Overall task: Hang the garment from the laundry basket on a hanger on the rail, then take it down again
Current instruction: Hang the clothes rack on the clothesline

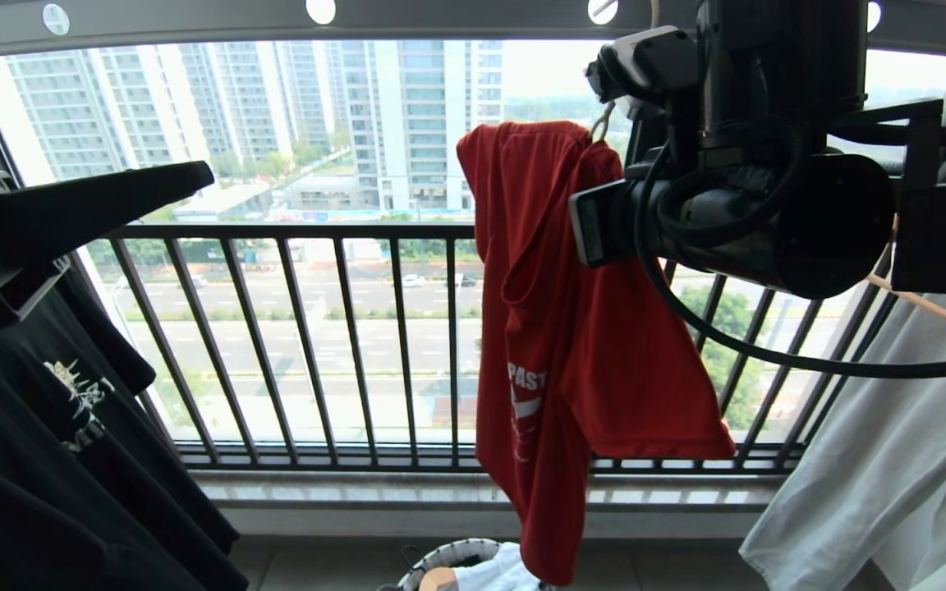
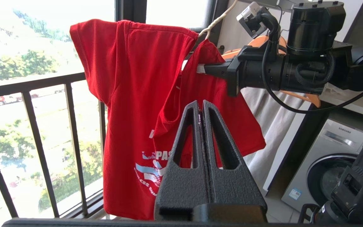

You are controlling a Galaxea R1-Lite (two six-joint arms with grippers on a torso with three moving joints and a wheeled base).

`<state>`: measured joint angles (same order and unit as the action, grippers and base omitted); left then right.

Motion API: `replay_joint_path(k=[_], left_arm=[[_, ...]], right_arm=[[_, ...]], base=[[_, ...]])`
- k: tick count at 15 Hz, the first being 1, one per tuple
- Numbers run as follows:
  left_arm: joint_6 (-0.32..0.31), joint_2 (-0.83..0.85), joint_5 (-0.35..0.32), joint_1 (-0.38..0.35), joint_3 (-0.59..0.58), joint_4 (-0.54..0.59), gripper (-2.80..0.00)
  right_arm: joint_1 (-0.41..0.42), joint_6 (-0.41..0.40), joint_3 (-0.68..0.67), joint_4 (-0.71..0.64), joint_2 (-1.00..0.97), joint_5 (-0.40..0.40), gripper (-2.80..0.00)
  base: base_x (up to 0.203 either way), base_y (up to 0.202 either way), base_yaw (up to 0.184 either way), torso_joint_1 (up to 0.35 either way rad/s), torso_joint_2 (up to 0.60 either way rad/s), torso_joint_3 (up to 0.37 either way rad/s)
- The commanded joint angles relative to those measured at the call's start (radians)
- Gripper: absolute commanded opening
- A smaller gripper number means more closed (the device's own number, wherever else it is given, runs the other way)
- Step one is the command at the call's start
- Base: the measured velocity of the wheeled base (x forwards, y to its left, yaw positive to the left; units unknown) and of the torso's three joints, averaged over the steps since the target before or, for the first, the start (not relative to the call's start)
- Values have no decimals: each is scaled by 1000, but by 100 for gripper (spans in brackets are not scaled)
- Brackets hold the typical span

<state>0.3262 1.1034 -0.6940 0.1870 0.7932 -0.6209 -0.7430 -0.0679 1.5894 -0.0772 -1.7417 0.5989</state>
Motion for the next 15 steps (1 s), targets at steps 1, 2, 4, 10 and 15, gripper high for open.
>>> replay_joint_path(k=[1,2,4,10,15], left_arm=[[2,-4,-4,0,0,-3,-280],[2,-4,-4,0,0,-3,-280],[2,-4,-4,0,0,-3,-280],[2,-4,-4,0,0,-3,-280],[2,-4,-4,0,0,-5,-280]], right_arm=[[5,0,47,-46,-21,2,-280],[5,0,65,-63,-28,2,-280],[4,-1,94,-115,-38,2,-280],[1,-52,135,-185,-48,2,-280],[-3,-72,130,-202,-46,2,-280]], base=[[0,0,0,0,0,0],[0,0,0,0,0,0],[0,0,0,0,0,0],[0,0,0,0,0,0],[0,0,0,0,0,0]])
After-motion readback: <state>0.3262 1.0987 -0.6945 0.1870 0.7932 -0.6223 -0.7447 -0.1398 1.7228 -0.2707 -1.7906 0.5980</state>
